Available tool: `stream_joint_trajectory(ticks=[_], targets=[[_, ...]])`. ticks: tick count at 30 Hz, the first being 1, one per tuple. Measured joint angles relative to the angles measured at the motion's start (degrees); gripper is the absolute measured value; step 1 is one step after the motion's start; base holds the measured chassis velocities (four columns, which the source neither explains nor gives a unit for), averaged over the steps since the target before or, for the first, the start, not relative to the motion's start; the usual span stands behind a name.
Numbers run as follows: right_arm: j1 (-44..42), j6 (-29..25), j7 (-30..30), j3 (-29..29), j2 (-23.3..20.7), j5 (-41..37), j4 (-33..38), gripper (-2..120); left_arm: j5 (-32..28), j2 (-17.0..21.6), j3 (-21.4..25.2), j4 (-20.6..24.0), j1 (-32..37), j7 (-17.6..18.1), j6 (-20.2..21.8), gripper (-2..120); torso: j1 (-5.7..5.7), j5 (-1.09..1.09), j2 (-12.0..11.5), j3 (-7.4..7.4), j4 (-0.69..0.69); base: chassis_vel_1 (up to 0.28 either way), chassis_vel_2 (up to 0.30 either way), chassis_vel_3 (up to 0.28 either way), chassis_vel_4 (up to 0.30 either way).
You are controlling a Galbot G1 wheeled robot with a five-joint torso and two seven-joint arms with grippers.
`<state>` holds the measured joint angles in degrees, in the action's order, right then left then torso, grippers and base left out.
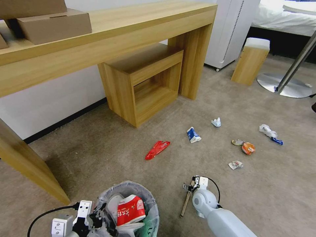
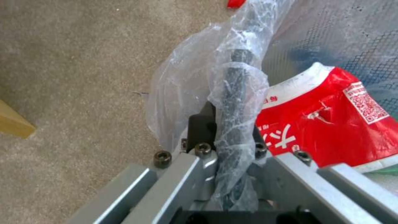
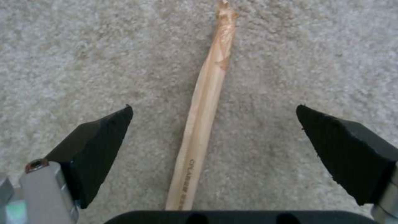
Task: Pick up the trash bin and place the garbage on the floor into it.
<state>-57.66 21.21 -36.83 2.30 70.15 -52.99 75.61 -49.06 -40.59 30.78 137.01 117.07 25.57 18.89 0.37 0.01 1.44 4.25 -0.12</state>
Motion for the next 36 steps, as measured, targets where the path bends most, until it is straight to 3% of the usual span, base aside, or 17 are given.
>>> stream_joint_trajectory(ticks=[19,36], targets=[[-1.0,-0.2,1.0,1.1,1.7,1.4,-0.9,100,-7.3,1.1,3.9,2.5,-1.6,2.0,0.1,0,0.0,0.0,0.0,0.0,-0.01,0.0,0.0,0.0,0.0],[-0.6,-0.7,1.1,1.5,2.5,1.6,-2.0,100,-8.2,0.6,4.3,4.2,-0.5,2.6,0.1,0,0.0,-0.01,0.0,0.0,0.0,0.0,0.0,0.0,0.0]])
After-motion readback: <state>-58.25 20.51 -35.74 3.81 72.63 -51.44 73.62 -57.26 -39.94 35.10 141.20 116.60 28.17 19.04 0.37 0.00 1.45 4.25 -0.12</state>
